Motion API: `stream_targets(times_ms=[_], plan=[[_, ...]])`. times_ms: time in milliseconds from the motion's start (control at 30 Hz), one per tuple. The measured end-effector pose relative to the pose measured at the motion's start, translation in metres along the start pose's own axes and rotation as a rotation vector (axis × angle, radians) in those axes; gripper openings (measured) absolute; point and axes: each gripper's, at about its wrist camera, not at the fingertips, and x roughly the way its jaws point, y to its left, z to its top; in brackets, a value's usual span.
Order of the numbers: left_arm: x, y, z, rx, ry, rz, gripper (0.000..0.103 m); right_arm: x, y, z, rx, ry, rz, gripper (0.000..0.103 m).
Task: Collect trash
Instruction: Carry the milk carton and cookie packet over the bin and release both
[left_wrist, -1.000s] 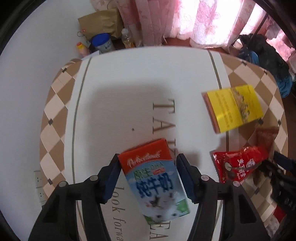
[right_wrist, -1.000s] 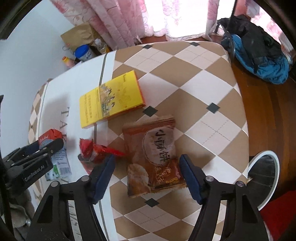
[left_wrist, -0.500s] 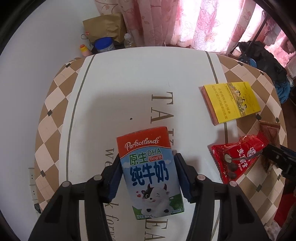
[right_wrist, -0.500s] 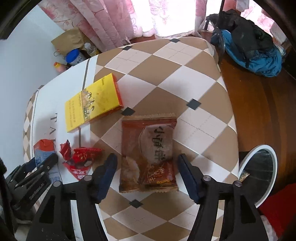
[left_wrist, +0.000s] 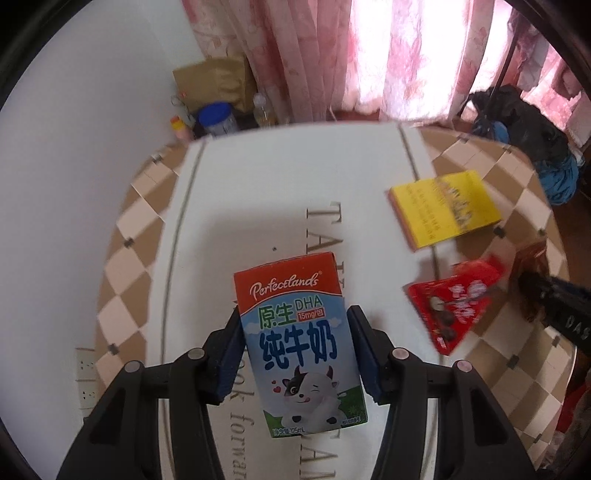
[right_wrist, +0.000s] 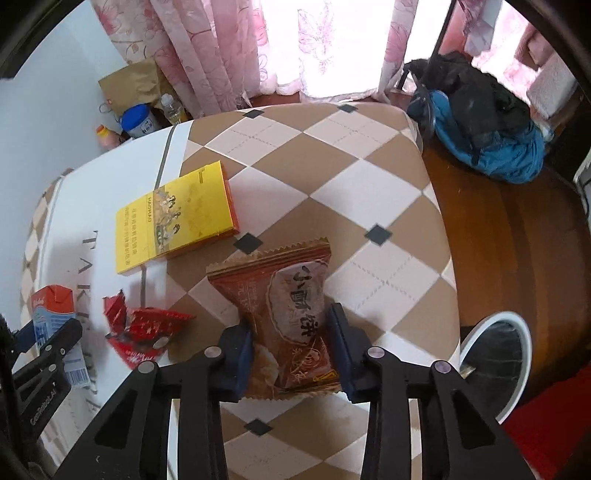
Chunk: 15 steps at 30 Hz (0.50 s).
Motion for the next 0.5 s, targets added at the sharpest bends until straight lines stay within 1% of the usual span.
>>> stream_targets(times_ms=[133,233,333,367,500], plan=[[-0.034,-0.006,-0.009,0.001,-0.072,-0.008,0.050,-0.017,-0.006,-0.019,0.029,-0.036,0.019,0.039],[-0.062,-0.017,-0.017,0.013,-0.124,-0.020,0.050,-0.037,-0.015,-0.039,0.038,-0.083,0.021,0.039],[-0.092,-0.031,-0.026,0.032,-0.169,-0.041,0.050,-0.063,-0.028,-0.060,0.051,-0.142,0.016,0.039],[-0.101,-0.036,-0.029,0.048,-0.161,-0.052,0.050,-0.072,-0.033,-0.066,0.057,-0.165,0.009,0.039],[-0.140,-0.063,-0.041,0.081,-0.211,-0.102,0.050,-0.113,-0.063,-0.095,0.109,-0.242,0.016,0.039]])
